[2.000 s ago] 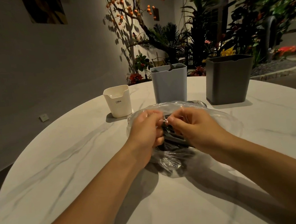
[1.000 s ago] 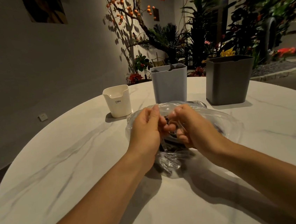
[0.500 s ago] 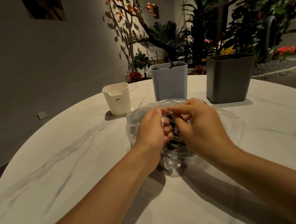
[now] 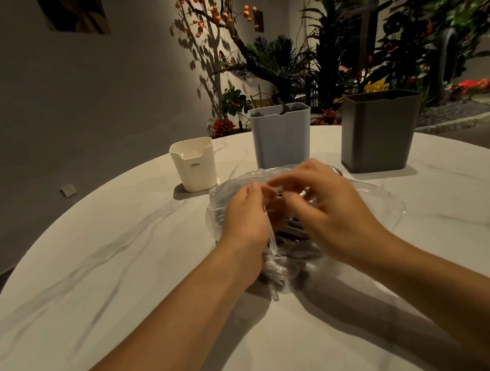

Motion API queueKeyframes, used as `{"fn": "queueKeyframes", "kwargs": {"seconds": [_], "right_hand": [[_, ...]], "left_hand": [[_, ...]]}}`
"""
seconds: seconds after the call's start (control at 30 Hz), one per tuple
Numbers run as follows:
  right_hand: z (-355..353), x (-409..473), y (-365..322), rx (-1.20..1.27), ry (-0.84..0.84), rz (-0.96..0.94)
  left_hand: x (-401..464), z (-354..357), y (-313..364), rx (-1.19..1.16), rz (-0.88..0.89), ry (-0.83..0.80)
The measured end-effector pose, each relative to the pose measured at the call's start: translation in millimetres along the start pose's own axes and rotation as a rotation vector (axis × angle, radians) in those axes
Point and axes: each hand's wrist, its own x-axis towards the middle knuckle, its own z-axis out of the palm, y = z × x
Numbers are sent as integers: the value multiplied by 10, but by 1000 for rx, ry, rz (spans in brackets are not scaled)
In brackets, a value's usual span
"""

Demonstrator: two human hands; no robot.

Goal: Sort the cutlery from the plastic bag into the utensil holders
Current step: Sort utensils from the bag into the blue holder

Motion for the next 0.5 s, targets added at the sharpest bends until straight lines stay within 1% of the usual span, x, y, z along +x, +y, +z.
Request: {"fn": "queueKeyframes", "kwargs": {"seconds": [0.07,0.17,0.23,0.3,0.33,0.43,0.5], "right_hand": [[-54,62,40,33,61,35],[-64,97,70,63,13,52],[-58,117,59,58,-6,45],[-81,156,21,60,4,44],[-100,178,-8,57,0,44],[-151,237,-92,33,-73,33],[-173,277,-143,18,-110,25]], "left_hand": [[-7,24,4,1,23,-53],[-67,37,40,80,40,-127],[-113,49,84,109,7,-201],[-147,62,108,87,-40,-266],[-147,68,115,90,-56,-265],[-133,87,154,139,-89,-176],[-129,101,214,160,-82,-134]]}}
